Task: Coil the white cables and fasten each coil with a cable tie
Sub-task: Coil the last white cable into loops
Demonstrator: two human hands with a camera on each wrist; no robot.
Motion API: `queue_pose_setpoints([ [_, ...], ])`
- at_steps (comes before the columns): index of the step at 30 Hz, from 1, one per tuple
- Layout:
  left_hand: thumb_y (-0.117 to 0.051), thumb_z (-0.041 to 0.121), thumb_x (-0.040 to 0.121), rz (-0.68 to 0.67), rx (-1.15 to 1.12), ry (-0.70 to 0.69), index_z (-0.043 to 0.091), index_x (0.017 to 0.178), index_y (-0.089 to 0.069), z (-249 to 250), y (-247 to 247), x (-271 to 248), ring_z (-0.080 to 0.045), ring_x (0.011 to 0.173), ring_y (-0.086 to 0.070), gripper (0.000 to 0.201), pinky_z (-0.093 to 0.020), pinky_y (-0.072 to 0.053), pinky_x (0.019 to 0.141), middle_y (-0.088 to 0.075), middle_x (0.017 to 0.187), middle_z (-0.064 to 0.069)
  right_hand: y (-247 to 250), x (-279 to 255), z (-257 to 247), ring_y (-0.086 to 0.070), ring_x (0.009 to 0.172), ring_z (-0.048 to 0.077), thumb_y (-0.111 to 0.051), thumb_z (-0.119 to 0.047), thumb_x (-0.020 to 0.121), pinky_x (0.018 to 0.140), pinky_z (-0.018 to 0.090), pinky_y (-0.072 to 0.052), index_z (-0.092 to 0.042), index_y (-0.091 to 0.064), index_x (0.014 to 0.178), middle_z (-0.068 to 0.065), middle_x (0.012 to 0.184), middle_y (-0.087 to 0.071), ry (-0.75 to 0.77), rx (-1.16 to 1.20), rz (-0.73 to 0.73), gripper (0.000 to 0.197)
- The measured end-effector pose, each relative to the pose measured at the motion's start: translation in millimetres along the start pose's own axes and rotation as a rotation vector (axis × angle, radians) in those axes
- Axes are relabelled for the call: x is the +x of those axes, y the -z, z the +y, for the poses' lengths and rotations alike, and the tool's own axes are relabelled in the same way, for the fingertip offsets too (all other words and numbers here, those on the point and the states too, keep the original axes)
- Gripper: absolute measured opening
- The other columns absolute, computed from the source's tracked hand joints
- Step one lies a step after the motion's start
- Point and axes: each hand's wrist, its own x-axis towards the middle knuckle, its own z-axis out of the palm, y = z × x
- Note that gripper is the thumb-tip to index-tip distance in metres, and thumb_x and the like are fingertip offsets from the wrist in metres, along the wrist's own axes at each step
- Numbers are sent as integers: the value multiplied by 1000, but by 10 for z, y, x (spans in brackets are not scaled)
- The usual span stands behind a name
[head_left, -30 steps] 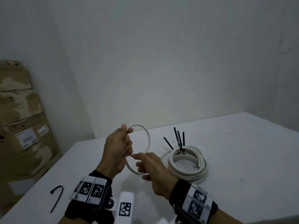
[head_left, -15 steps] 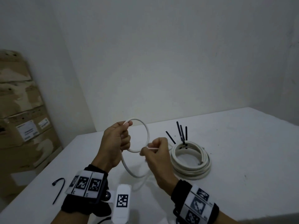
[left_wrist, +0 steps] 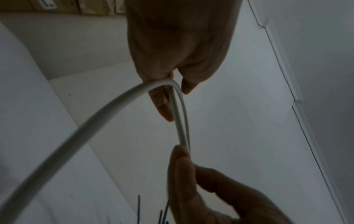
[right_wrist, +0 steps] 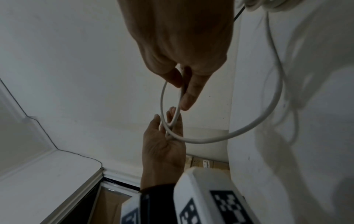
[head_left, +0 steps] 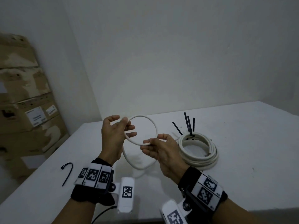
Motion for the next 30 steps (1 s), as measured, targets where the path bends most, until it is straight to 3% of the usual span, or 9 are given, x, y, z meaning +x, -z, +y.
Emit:
queue_pose_setpoints([
  [5,-69,29,86,50,182,-124,3,90,-60,-89,84,-29,-29,65,-70,28,-34,-58,54,-69,79,-17,-28,36,2,-66,62,30,-51,8,88,60,32,-59,-9,-40,98,20,80,-67,52,27,59,23],
  [8,-64,30,90,-35,239,-142,2,83,-67,-161,91,-90,-31,66,-70,28,-34,-58,56,-70,74,-16,-47,35,5,-66,65,30,-51,7,89,63,32,-59,-12,-39,97,19,82,-66,79,40,61,23],
  [15,-55,28,96,-66,-100,256,-3,100,-64,-91,43,-70,-29,75,-72,33,-31,-61,67,-72,89,-18,-38,-37,179,-65,66,28,-54,1,90,62,31,-59,-12,-37,97,19,82,-68,68,-206,-1,23],
  [17,-51,30,98,-82,-89,268,-2,97,-64,-73,28,-61,-27,71,-71,34,-33,-61,65,-72,84,-15,-21,-59,251,-65,62,26,-55,-1,91,59,30,-58,-13,-35,95,19,83,-68,54,-296,-33,23],
  [19,-49,31,99,-68,-61,265,2,92,-64,-88,28,-63,-20,57,-63,34,-32,-59,57,-64,66,-5,-10,-62,295,-65,56,24,-54,-3,91,56,30,-57,-14,-33,91,19,83,-68,26,-350,-36,24],
  [22,-45,33,101,-34,5,244,7,84,-56,-131,35,-54,-9,39,-33,32,-21,-36,37,-36,45,6,1,-49,316,-62,56,22,-57,-5,89,53,29,-54,-14,-32,92,18,81,-67,-4,-378,-43,27],
  [24,-43,33,101,-23,20,229,10,80,-52,-126,37,-38,-7,37,-24,32,-19,-22,35,-30,42,9,25,-69,302,-60,57,22,-62,-17,89,50,31,-51,-13,-33,94,17,80,-66,-47,-458,-55,30],
  [27,-43,33,101,-4,-16,215,12,77,-51,-33,57,17,-5,35,-23,33,-17,-20,34,-30,41,10,80,-160,281,-60,51,22,-56,-43,91,41,26,-48,-14,-42,92,14,78,-66,-183,-633,-115,33],
  [30,-43,34,101,25,-63,218,12,76,-52,73,86,82,-4,33,-23,34,-15,-19,33,-29,40,11,99,-165,371,-66,57,27,-42,-47,96,45,32,-55,-9,-37,116,21,93,-63,-352,-561,-79,43],
])
